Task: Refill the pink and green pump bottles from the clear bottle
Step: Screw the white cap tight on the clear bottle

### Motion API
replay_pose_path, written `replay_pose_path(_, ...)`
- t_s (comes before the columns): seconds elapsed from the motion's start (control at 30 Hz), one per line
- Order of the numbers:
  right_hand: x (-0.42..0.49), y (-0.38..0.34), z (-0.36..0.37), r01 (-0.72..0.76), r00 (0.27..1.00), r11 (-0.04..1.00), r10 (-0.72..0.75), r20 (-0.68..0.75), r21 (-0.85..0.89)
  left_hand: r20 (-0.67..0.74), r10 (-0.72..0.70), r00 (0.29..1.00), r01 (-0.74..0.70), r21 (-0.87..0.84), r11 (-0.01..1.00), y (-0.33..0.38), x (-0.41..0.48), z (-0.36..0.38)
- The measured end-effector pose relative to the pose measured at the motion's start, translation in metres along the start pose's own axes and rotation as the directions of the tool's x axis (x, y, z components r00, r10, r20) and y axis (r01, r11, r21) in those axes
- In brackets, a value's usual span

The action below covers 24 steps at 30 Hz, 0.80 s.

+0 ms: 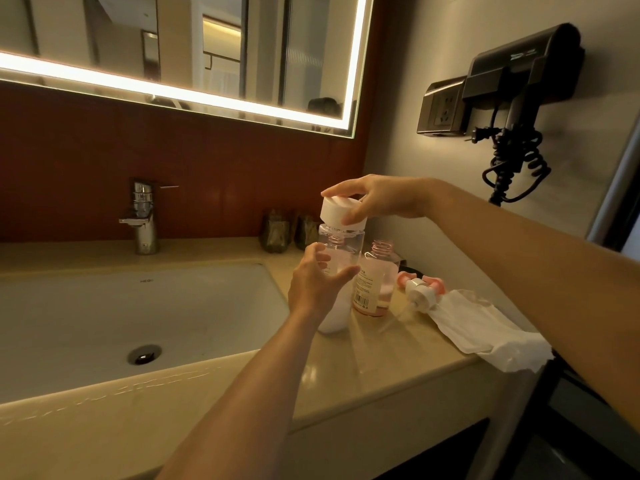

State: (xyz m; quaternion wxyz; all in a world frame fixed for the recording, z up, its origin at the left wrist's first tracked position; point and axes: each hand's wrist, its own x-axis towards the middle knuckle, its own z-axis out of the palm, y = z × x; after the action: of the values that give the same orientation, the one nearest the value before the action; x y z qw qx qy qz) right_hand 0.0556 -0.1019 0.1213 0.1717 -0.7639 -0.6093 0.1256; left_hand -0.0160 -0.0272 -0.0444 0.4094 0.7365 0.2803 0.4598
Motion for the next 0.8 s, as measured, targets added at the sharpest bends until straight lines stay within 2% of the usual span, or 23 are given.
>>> replay_pose_path(0.07, 0.001, -0.003, 0.003, -0.054, 0.999, 0.998, 0.054, -0.007, -0.039, -0.002, 0.001, 1.000, -0.001, 0.002, 1.000, 0.001, 0.000, 0.000)
replay_pose_path(0.17, 0.005, -0.008, 0.011, -0.174, 0.964, 0.970, 0.133, -0.229, -0.169, -0.004, 0.002, 1.000, -0.002, -0.001, 1.000, 0.001, 0.000, 0.001)
replay_pose_path(0.23, 0.008, -0.009, 0.014, -0.201, 0.935, 0.953, 0.118, -0.334, -0.226, 0.000, 0.000, 1.000, 0.000, 0.002, 1.000, 0.002, -0.001, 0.001)
replay_pose_path(0.3, 0.008, -0.009, 0.013, -0.168, 0.948, 0.960, 0.095, -0.303, -0.224, 0.005, -0.003, 1.000, 0.003, 0.002, 1.000, 0.003, -0.001, 0.000)
replay_pose_path(0.53, 0.001, -0.003, 0.001, 0.019, 0.993, 0.999, -0.024, -0.116, -0.046, -0.002, -0.004, 1.000, 0.004, -0.003, 1.000, 0.003, -0.002, -0.001)
replay_pose_path(0.7, 0.000, 0.004, -0.006, 0.045, 0.999, 0.997, -0.043, -0.020, 0.060, -0.003, -0.004, 1.000, 0.004, 0.000, 1.000, 0.004, -0.002, -0.001)
replay_pose_path(0.8, 0.001, 0.004, -0.008, 0.063, 0.998, 0.997, -0.064, 0.009, 0.034, -0.005, 0.000, 1.000, 0.000, 0.002, 1.000, 0.005, -0.003, -0.002)
